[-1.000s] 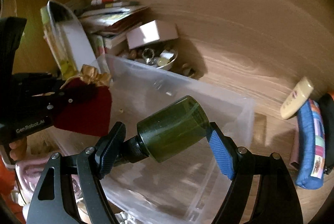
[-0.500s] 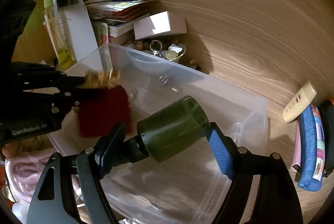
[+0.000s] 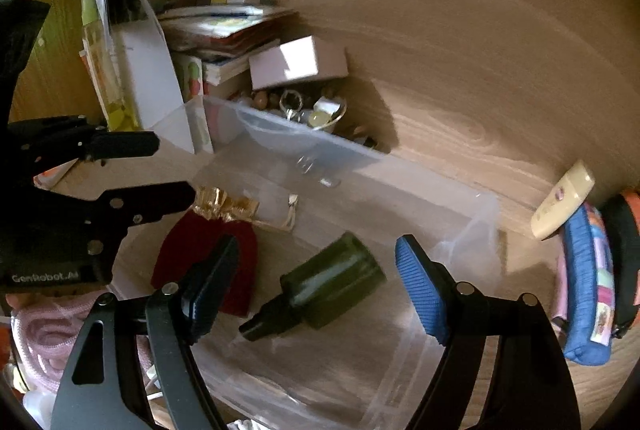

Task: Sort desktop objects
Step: 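Open the left gripper dropping the pouch while the right releases the bottle into the box, then move both grippers back to the desk toward the mint tube and white jar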

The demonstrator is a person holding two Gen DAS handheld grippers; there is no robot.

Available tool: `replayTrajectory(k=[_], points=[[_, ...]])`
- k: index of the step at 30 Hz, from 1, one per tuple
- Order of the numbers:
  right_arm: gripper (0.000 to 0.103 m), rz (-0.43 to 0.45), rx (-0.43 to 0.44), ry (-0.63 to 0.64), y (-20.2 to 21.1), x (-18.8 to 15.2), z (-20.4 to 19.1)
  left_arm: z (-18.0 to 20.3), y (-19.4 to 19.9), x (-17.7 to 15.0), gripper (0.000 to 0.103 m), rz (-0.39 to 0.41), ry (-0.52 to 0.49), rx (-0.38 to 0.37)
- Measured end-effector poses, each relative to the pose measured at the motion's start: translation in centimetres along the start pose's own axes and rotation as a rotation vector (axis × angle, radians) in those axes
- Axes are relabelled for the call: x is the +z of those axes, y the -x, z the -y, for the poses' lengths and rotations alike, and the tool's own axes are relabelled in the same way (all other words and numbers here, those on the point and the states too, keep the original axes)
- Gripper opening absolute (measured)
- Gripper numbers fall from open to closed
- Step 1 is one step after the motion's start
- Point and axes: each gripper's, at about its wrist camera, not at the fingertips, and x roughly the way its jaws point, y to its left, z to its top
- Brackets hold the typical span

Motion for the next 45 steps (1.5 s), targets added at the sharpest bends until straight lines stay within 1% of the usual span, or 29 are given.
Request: replayTrajectory(k=[3, 4, 7, 9, 11, 12, 16, 18, 26, 34, 41, 45], points=[[0.083, 0.033, -0.034, 0.004, 1.1, 0.3, 0.1, -0.3, 1.0, 0.3, 0.07, 0.027, 0.008, 0.015], [0.083, 0.043, -0.044, 0.004, 1.5, 0.4, 0.1, -0.3, 1.6, 0.4, 0.073, 0.039, 0.01, 0.021], [0.085, 0.079, -0.058, 0.0, 3.2, 0.7, 0.1, -0.3, 2.9, 0.7, 0.075, 0.068, 0.006, 0.044], [0.086, 0.103, -0.076, 0.004, 4.4, 0.7, -0.1, -0.1, 4.2, 0.7, 0.078, 0.095, -0.001, 0.064], [0.086, 0.128, -0.09, 0.006, 5.8, 0.5, -0.2, 0.2, 5.3, 0.7, 0.087, 0.119, -0.003, 0.08], [0.086, 0.14, -0.095, 0.004, 6.5, 0.3, -0.2, 0.2, 6.0, 0.6, 0.088, 0.132, -0.003, 0.085], [0.089, 0.184, -0.103, -0.013, 9.1, -0.6, 0.0, 0.3, 8.7, 0.0, 0.092, 0.18, 0.007, 0.093], [0.092, 0.204, -0.108, -0.022, 10.3, -1.4, 0.0, 0.3, 9.7, -0.6, 0.093, 0.194, 0.013, 0.102], [0.094, 0.266, -0.111, -0.039, 14.5, -4.8, -1.2, -0.4, 13.9, -3.6, 0.095, 0.232, 0.043, 0.121], [0.095, 0.274, -0.085, -0.064, 16.1, -8.3, -2.9, -2.2, 16.3, -8.4, 0.095, 0.203, 0.082, 0.161], [0.095, 0.237, -0.036, -0.102, 15.3, -10.8, -4.4, -3.8, 15.3, -12.8, 0.095, 0.098, 0.143, 0.161], [0.095, 0.211, 0.013, -0.13, 14.3, -11.7, -5.0, -3.6, 14.3, -14.9, 0.095, 0.048, 0.146, 0.148]])
